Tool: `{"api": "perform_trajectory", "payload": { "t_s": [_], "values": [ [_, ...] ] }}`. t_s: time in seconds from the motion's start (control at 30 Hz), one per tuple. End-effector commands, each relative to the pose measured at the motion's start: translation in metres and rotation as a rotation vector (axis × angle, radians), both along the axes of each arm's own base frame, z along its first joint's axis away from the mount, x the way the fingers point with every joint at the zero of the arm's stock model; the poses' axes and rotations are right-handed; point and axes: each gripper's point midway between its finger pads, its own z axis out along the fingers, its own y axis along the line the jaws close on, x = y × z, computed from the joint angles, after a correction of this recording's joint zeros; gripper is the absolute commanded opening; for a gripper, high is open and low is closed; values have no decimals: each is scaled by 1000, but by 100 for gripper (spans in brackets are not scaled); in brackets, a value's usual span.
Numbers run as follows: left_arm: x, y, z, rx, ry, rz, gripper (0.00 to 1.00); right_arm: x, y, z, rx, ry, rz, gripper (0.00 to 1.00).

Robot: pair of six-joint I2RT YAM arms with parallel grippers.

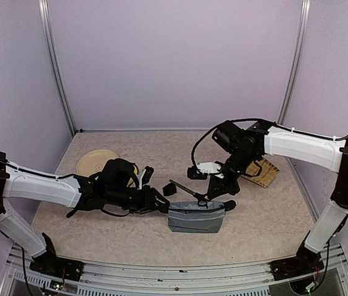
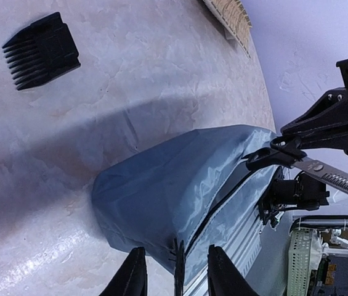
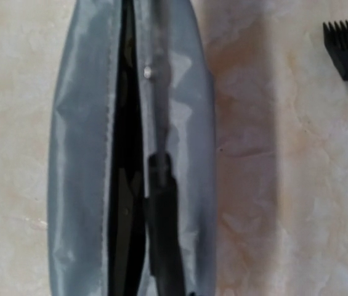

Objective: Sort the hair-cutting tools
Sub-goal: Hold the kit bag at the center of the board, then place the scissors in the kit bag.

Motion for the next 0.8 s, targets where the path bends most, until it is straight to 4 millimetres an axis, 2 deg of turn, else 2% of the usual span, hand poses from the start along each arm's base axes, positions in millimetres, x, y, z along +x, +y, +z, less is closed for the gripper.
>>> {"api": "perform_trajectory", "payload": {
  "t_s": [0.0,0.3,0.63,0.77],
  "values": [
    [-6,-9,-1,-42,11,-40,28,-4,0,-12,-34,6,-8,0],
    [-7,-13,-6,-52,22,-55,6,-14,-2,-18,-67,17,8,0],
    [-8,-14,-7,-61,27,-57,1,-26,13,-2,-4,29,37,0],
    [-9,-14,-7,-61,28,-60,0,-24,13,-10,-27,19,28,0]
  ]
}}
